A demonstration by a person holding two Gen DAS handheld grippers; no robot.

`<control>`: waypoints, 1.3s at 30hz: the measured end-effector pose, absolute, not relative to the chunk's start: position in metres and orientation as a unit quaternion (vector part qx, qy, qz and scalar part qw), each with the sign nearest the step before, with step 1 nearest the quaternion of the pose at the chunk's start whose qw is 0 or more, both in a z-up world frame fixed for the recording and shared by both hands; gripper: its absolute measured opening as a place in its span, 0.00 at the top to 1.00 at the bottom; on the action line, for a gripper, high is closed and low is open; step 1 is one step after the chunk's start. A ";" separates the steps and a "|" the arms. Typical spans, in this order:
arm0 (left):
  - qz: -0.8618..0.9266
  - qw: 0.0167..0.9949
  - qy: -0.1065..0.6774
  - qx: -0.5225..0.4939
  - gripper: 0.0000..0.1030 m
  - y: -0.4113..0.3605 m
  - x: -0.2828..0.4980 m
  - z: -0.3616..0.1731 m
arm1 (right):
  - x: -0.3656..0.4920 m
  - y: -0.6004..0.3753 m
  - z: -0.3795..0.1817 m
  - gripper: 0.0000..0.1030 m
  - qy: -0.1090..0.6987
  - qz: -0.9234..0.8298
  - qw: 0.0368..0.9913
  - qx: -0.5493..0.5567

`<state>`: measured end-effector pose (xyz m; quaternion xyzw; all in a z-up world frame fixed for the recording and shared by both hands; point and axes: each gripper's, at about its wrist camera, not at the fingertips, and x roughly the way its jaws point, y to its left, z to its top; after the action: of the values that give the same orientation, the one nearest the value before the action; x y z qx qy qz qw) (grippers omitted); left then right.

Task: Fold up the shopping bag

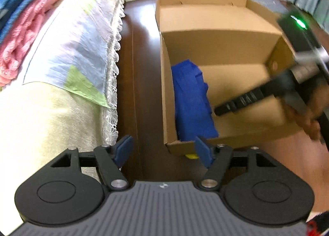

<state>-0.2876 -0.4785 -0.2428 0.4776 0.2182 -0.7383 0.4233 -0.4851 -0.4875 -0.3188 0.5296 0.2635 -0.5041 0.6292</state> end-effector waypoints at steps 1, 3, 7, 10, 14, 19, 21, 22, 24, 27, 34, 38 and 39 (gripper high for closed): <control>-0.737 0.429 0.228 0.470 0.34 -0.478 -0.287 -0.240 | -0.486 -0.480 -0.312 0.51 0.267 -0.508 0.633 0.520; -0.732 0.440 0.252 0.455 0.30 -0.475 -0.287 -0.234 | -0.490 -0.463 -0.299 0.35 0.270 -0.518 0.638 0.501; -0.728 0.455 0.272 0.435 0.24 -0.461 -0.291 -0.226 | -0.493 -0.438 -0.271 0.18 0.267 -0.537 0.656 0.458; -0.730 0.462 0.263 0.430 0.22 -0.441 -0.295 -0.220 | -0.494 -0.421 -0.251 0.09 0.267 -0.547 0.666 0.431; -0.732 0.485 0.228 0.421 0.17 -0.417 -0.303 -0.209 | -0.495 -0.399 -0.230 0.03 0.273 -0.577 0.664 0.390; -0.743 0.514 0.204 0.377 0.07 -0.390 -0.305 -0.186 | -0.498 -0.369 -0.207 0.01 0.273 -0.615 0.659 0.335; -0.742 0.526 0.204 0.361 0.06 -0.381 -0.305 -0.178 | -0.500 -0.360 -0.197 0.01 0.273 -0.619 0.660 0.327; -0.741 0.533 0.203 0.355 0.06 -0.377 -0.305 -0.174 | -0.500 -0.356 -0.193 0.01 0.275 -0.623 0.660 0.318; -0.736 0.545 0.196 0.350 0.06 -0.368 -0.306 -0.168 | -0.500 -0.347 -0.183 0.01 0.282 -0.634 0.657 0.294; -0.733 0.558 0.187 0.341 0.06 -0.356 -0.308 -0.157 | -0.498 -0.337 -0.170 0.01 0.296 -0.642 0.657 0.262; -0.725 0.590 0.182 0.305 0.06 -0.336 -0.304 -0.140 | -0.512 -0.324 -0.137 0.01 0.231 -0.653 0.668 0.273; -0.702 0.614 0.147 0.330 0.06 -0.335 -0.314 -0.137 | -0.512 -0.323 -0.126 0.01 0.231 -0.662 0.662 0.265; -0.697 0.619 0.132 0.335 0.06 -0.334 -0.317 -0.136 | -0.510 -0.323 -0.125 0.01 0.237 -0.664 0.659 0.262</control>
<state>-0.3173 -0.3344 -0.1357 0.3353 0.1322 -0.6974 0.6194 -0.5102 -0.3234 -0.1254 0.2618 0.2367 -0.6642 0.6590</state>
